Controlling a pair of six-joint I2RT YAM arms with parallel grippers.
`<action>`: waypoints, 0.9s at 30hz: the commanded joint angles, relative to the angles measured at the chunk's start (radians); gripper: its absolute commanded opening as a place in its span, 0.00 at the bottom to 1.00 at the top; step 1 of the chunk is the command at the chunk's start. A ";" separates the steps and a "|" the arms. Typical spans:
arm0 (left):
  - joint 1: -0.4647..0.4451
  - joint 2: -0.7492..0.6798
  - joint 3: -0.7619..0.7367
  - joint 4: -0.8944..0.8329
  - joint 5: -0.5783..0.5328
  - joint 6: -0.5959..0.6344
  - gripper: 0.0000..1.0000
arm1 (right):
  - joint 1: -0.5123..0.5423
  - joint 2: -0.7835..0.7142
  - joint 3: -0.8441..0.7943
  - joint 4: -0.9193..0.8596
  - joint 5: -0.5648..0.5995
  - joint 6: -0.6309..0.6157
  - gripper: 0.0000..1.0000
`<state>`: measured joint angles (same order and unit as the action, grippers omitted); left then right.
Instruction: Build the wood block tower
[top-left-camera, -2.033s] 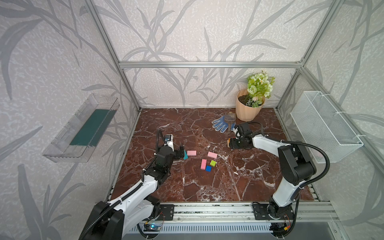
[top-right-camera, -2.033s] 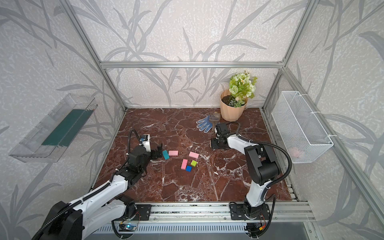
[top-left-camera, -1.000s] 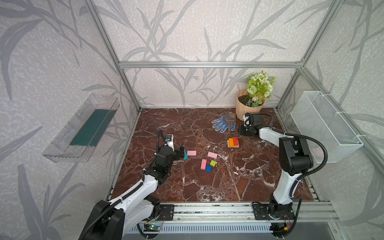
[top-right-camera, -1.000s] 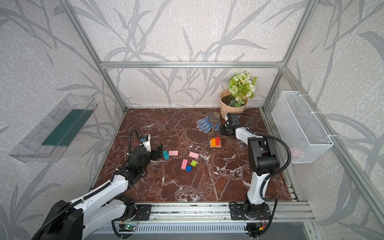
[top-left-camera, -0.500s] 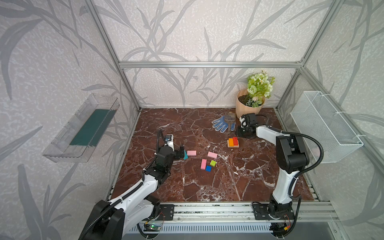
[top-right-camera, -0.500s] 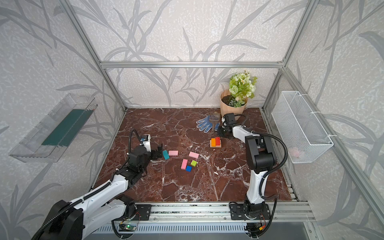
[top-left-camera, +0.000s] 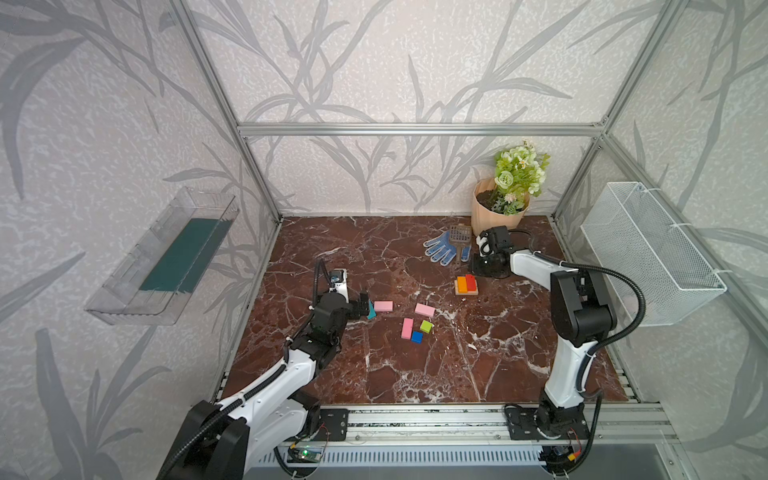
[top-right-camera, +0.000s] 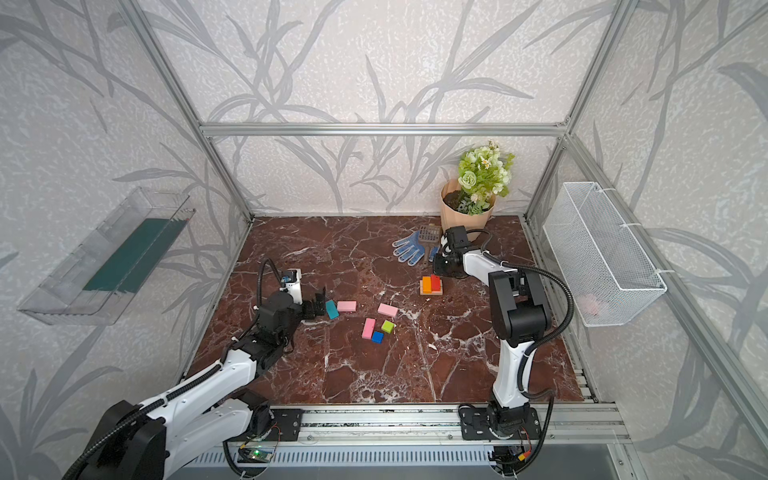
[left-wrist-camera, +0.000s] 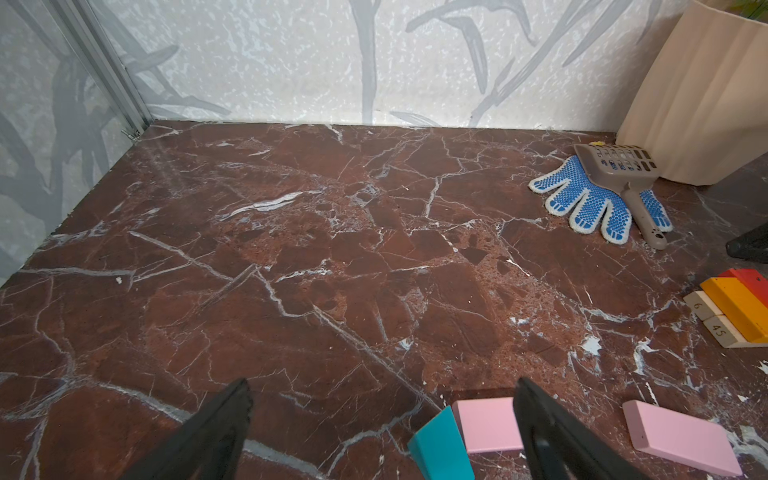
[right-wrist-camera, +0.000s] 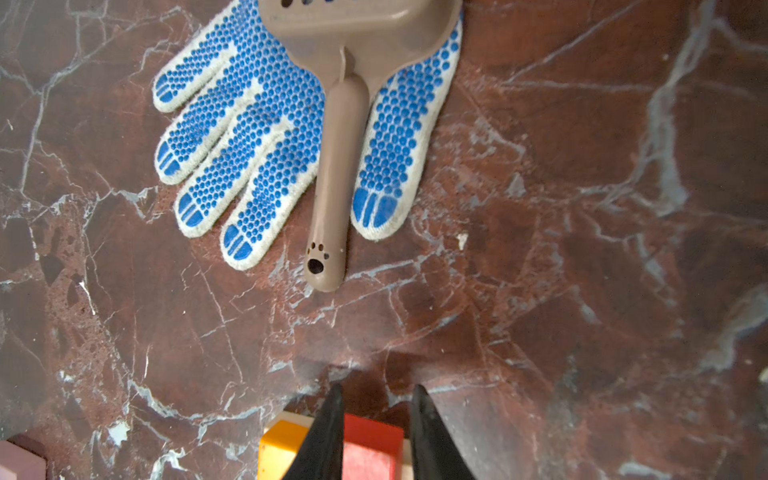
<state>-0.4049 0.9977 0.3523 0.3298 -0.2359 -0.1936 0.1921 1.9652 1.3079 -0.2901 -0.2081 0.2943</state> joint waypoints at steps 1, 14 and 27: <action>-0.003 -0.016 -0.004 0.015 -0.013 0.012 0.99 | 0.004 0.015 0.012 -0.035 -0.002 -0.008 0.28; -0.003 -0.018 -0.003 0.017 -0.012 0.011 0.99 | 0.013 0.012 0.009 -0.052 0.005 -0.012 0.27; -0.003 -0.017 -0.003 0.017 -0.014 0.011 0.99 | 0.022 -0.008 -0.016 -0.045 0.016 -0.012 0.27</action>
<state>-0.4049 0.9939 0.3523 0.3298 -0.2367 -0.1936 0.2092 1.9652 1.3067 -0.3199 -0.2024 0.2939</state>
